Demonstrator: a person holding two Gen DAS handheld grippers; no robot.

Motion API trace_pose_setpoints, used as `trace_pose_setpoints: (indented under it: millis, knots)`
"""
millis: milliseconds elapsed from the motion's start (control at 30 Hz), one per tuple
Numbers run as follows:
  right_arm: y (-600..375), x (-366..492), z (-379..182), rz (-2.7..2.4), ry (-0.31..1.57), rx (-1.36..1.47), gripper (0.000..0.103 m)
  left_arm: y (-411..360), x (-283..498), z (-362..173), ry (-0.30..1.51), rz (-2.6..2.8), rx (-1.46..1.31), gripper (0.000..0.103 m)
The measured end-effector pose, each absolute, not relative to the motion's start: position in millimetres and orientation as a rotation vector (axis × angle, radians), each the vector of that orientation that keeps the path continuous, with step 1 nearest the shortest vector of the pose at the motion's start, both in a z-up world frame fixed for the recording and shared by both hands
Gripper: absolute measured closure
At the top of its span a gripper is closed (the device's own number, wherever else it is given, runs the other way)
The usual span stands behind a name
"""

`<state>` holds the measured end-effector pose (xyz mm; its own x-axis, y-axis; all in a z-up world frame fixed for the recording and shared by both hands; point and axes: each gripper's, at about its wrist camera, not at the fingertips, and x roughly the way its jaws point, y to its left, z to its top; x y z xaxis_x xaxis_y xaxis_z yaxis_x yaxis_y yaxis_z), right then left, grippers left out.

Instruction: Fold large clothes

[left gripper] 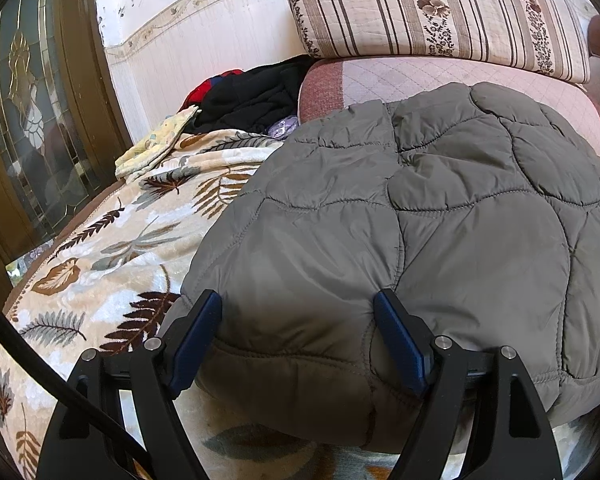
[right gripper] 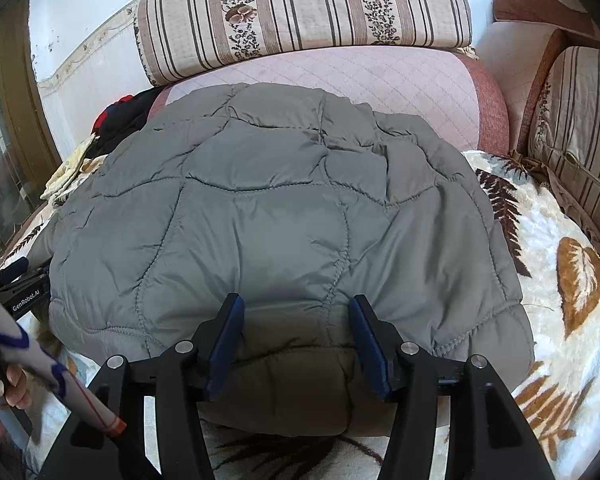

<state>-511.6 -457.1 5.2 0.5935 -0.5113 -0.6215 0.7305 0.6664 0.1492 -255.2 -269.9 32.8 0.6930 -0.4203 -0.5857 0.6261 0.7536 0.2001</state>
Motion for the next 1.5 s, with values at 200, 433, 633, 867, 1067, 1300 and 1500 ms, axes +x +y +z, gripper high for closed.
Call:
trace_pose_setpoints:
  millis: [200, 433, 633, 867, 1067, 1300, 1500]
  knots:
    - [-457, -515, 12, -0.745, 0.59, 0.43, 0.042, -260, -247, 44, 0.54, -0.61, 0.353, 0.024]
    - [-458, -535, 31, -0.757, 0.541, 0.446, 0.04, -257, -235, 42, 0.534, -0.563, 0.346, 0.024]
    - [-469, -532, 12, -0.752, 0.614, 0.51, 0.036, -261, -239, 33, 0.509, -0.546, 0.38, 0.024]
    - [-462, -531, 16, -0.748, 0.621, 0.485, 0.032, -259, -238, 32, 0.518, -0.549, 0.366, 0.024]
    - [-461, -535, 23, -0.747, 0.6, 0.49, 0.032, -253, -234, 37, 0.534, -0.545, 0.325, 0.024]
    - [-464, -535, 19, -0.744, 0.623, 0.497, 0.032, -244, -218, 37, 0.609, -0.531, 0.253, 0.024]
    - [-462, -531, 17, -0.746, 0.637, 0.48, 0.029, -247, -221, 35, 0.59, -0.527, 0.28, 0.024]
